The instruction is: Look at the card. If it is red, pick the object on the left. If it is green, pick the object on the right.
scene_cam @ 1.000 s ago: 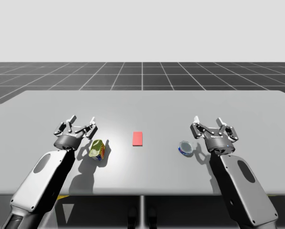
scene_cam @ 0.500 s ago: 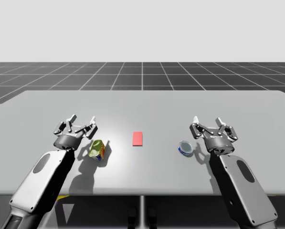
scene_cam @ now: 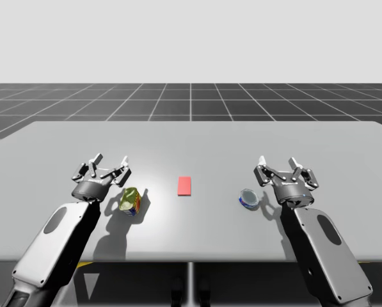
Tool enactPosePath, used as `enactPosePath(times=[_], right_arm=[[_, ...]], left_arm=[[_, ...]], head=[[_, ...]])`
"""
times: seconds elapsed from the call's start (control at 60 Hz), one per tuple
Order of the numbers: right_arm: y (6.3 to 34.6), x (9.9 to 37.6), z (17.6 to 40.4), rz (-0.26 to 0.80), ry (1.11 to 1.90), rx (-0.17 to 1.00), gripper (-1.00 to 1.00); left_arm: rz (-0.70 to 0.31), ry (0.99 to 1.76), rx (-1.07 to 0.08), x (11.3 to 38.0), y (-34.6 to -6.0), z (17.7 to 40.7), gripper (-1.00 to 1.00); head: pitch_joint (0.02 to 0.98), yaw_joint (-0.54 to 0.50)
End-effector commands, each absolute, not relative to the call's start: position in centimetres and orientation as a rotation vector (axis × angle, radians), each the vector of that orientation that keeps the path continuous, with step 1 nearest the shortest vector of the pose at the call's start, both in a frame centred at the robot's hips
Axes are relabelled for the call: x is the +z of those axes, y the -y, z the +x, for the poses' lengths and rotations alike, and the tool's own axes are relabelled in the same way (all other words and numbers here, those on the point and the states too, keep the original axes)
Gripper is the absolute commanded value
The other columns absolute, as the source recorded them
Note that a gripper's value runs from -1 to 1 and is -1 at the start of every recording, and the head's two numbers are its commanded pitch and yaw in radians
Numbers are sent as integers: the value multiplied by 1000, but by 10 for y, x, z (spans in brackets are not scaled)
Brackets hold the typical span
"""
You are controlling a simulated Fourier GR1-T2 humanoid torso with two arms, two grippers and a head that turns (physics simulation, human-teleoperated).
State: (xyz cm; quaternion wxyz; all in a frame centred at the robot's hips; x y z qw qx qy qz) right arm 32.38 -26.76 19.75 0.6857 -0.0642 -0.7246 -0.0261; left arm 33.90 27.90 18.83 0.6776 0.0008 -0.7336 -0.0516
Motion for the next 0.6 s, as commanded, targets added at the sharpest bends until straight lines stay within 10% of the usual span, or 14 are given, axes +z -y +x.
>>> enactPosePath(times=[0.017,0.6], right_arm=[[267,197,324,-144,1622,-54,-1000],[262,195,323,-134,1620,-40,-1000]], left_arm=[[2,1650,-114,189,-279,339,-1000],[-10,1652,-113,192,-277,336,-1000]], head=[[841,49],[884,379]])
